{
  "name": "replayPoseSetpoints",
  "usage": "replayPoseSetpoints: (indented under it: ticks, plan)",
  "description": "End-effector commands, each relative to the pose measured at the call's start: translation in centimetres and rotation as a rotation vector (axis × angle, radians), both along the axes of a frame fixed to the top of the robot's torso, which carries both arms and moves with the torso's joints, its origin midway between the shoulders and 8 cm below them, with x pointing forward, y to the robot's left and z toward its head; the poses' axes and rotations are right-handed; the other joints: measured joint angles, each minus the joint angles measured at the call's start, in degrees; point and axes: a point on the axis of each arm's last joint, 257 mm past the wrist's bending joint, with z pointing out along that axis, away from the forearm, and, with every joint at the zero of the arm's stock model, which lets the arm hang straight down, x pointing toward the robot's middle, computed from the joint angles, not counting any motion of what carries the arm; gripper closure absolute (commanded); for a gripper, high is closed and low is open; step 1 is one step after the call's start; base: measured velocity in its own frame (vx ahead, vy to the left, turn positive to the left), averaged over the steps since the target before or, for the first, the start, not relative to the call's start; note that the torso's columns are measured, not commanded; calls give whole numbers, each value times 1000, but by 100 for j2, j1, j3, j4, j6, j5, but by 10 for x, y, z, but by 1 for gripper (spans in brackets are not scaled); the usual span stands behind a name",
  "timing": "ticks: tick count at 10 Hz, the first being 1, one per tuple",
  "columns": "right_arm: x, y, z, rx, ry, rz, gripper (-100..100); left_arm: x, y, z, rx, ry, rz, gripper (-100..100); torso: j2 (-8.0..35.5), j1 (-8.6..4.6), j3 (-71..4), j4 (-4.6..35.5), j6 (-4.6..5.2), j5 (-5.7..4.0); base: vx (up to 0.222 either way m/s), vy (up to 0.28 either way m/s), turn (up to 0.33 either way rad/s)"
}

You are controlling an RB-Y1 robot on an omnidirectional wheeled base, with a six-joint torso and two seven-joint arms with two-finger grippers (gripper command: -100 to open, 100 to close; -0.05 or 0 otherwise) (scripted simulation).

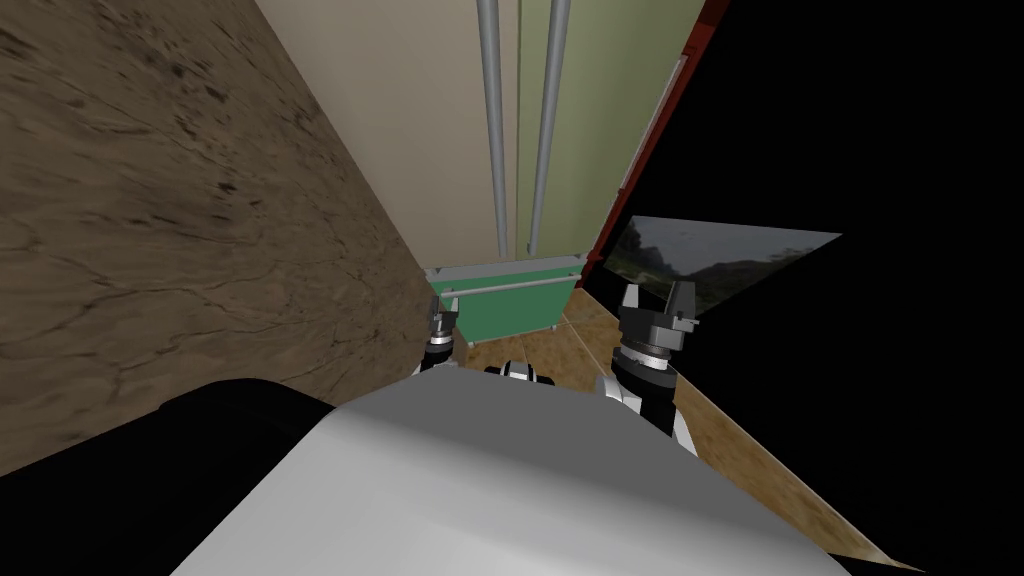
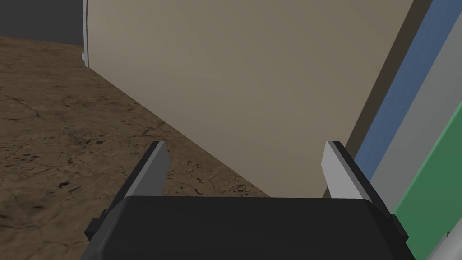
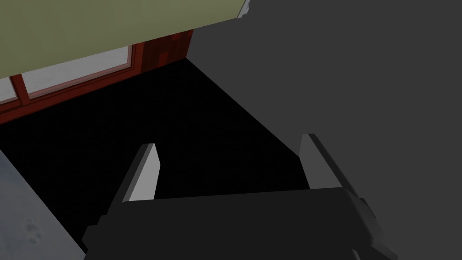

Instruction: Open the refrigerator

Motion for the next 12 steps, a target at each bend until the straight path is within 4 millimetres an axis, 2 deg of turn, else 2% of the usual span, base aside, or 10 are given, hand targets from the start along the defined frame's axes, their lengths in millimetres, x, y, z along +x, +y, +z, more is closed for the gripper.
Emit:
replayPoseSetpoints:
  ticks: [1,12]
  plan:
    - [0,0,0,0,0,0,0,-4,7,-18,-13,19,11,-100,-3,-2,0,0,1,-1,80,28,-1]
    - [0,0,0,0,0,0,0,-25,35,-94,-81,78,55,-100,3,2,2,1,1,1,92,36,9]
